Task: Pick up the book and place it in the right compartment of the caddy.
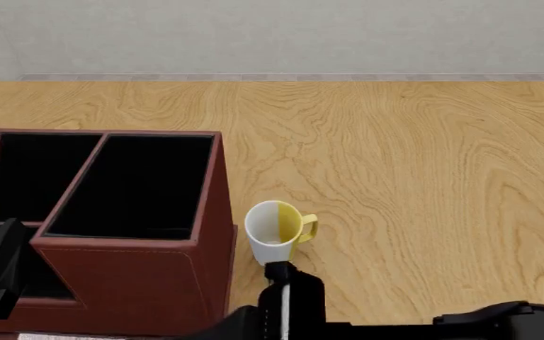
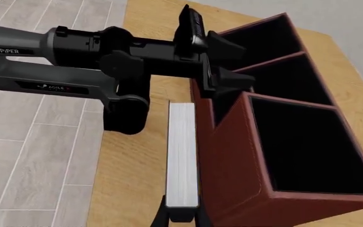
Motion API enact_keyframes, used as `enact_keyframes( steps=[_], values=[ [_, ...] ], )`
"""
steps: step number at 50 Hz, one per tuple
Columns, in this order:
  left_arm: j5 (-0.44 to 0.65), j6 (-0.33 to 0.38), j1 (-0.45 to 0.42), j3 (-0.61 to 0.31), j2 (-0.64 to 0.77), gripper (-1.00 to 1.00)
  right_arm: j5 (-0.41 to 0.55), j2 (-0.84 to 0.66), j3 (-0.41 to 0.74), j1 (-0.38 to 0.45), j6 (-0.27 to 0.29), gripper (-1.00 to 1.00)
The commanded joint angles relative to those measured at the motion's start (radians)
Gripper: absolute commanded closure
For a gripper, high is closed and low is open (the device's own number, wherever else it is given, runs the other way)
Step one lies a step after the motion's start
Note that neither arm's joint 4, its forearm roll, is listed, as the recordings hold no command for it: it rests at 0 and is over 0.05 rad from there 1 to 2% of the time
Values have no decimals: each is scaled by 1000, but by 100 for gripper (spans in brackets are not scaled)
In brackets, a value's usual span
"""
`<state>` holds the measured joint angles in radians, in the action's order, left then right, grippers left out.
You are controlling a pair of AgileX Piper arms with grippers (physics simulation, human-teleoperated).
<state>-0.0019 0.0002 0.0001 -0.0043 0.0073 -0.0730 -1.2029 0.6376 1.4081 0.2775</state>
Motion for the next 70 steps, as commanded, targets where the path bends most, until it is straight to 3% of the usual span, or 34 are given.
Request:
enact_keyframes(
  steps=[1,15,24,38,47,70],
  values=[
    [0,0,0,0,0,-100,62,91,6,-5,-22,100],
    [0,0,0,0,0,-100,156,181,34,2,-19,100],
    [0,0,0,0,0,-100,214,238,67,25,-45,100],
    [0,0,0,0,0,-100,316,302,129,9,-7,100],
    [0,0,0,0,0,-100,439,326,247,3,14,100],
    [0,0,0,0,0,-100,616,238,546,29,30,100]
  ],
)
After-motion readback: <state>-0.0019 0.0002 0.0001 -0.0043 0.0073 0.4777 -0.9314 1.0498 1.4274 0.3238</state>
